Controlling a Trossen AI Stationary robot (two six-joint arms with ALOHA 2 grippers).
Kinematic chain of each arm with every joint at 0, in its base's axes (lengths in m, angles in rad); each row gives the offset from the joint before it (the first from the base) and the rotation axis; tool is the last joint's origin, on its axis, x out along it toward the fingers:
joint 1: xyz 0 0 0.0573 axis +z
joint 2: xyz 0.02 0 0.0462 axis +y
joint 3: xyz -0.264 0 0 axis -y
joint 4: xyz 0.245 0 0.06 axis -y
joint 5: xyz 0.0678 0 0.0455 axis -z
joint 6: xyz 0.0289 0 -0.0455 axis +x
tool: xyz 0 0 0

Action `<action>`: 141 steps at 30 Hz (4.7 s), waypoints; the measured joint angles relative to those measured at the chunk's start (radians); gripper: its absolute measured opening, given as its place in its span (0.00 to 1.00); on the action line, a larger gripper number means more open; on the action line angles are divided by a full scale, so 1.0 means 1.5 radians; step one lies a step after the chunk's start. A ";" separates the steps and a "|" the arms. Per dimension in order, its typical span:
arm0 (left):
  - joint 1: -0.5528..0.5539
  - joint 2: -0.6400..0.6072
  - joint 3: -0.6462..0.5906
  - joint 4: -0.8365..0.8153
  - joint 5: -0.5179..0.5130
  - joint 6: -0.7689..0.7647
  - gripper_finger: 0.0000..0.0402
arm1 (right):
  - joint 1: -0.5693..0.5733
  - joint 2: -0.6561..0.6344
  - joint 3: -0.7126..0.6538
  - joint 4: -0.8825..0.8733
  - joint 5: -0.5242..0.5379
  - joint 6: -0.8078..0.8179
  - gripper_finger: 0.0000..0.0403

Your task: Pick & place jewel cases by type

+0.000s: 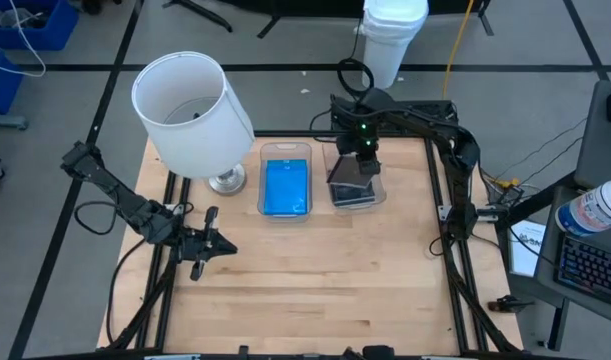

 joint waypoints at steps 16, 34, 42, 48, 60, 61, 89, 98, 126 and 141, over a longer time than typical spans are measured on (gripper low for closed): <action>0.000 0.000 0.000 0.002 -0.019 0.038 0.08 | 0.000 -0.025 -0.002 0.004 0.105 0.021 0.02; 0.000 0.000 0.000 0.002 -0.023 0.001 0.08 | 0.070 -0.024 -0.025 0.003 0.066 0.003 0.02; 0.000 0.000 0.000 0.001 -0.022 -0.001 0.08 | 0.067 -0.026 -0.127 -0.001 0.014 0.005 0.02; 0.000 0.000 0.000 -0.004 -0.022 0.001 0.08 | 0.061 -0.024 -0.160 0.000 0.035 0.004 0.04; 0.000 0.000 0.000 -0.016 -0.020 -0.004 0.08 | 0.066 -0.024 -0.162 0.074 0.098 0.019 0.24; 0.000 0.000 0.000 -0.018 -0.021 -0.005 0.08 | 0.068 -0.024 -0.162 0.074 0.106 0.020 0.26; 0.000 0.000 0.038 -0.028 -0.107 -0.050 0.08 | 0.151 -0.128 -0.162 0.157 0.217 0.125 0.43; -0.003 -0.003 0.194 -0.253 -0.069 0.014 0.08 | 0.271 -0.441 -0.372 0.635 0.034 0.107 0.23; 0.182 -0.287 -0.187 0.046 0.088 -0.065 0.02 | 0.335 -0.619 -0.932 1.365 -0.184 0.409 0.00; 0.183 -0.436 -0.166 -0.099 0.087 -0.019 0.02 | 0.275 -0.937 -1.085 1.312 -0.212 0.372 0.00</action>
